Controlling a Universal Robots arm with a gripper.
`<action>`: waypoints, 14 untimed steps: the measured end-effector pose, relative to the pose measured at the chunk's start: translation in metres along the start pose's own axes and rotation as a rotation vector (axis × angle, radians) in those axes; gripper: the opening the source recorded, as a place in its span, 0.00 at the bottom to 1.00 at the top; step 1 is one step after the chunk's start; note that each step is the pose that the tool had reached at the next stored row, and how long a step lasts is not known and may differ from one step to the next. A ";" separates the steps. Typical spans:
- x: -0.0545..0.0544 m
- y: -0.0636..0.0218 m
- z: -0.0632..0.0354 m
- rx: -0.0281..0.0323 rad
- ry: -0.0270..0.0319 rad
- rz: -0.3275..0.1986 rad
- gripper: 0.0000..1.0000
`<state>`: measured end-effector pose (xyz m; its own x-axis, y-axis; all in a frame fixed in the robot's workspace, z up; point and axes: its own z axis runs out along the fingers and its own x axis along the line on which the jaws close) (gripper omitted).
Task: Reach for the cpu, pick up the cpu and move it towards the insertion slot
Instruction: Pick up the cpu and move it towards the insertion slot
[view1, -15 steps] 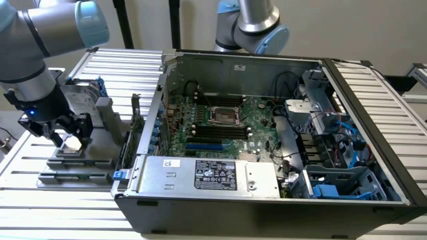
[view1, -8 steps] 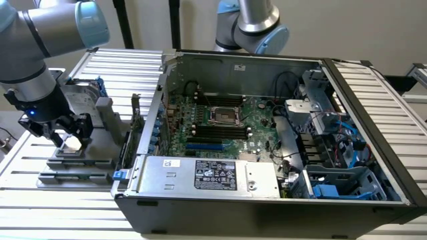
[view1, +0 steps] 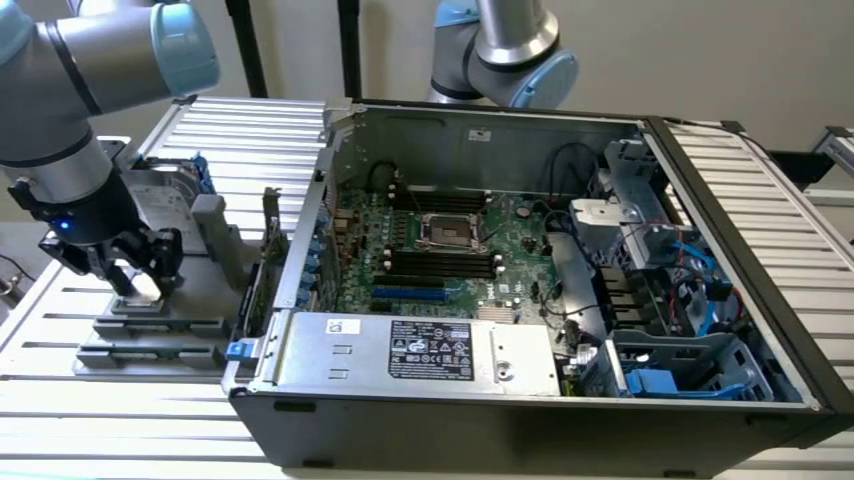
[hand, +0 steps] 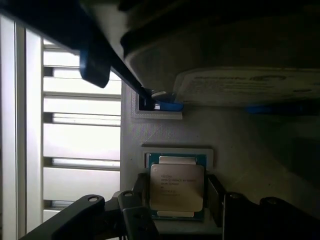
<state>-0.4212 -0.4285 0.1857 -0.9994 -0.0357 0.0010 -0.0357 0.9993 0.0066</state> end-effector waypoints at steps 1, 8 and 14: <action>0.000 0.0000 -0.0001 0.0000 0.0001 0.000 0.56; 0.000 0.0001 -0.0077 -0.0002 -0.0001 0.000 0.55; 0.000 0.0002 -0.0351 -0.0001 0.0000 0.000 0.55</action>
<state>-0.4209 -0.4285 0.2209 -0.9994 -0.0358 0.0010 -0.0358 0.9993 0.0068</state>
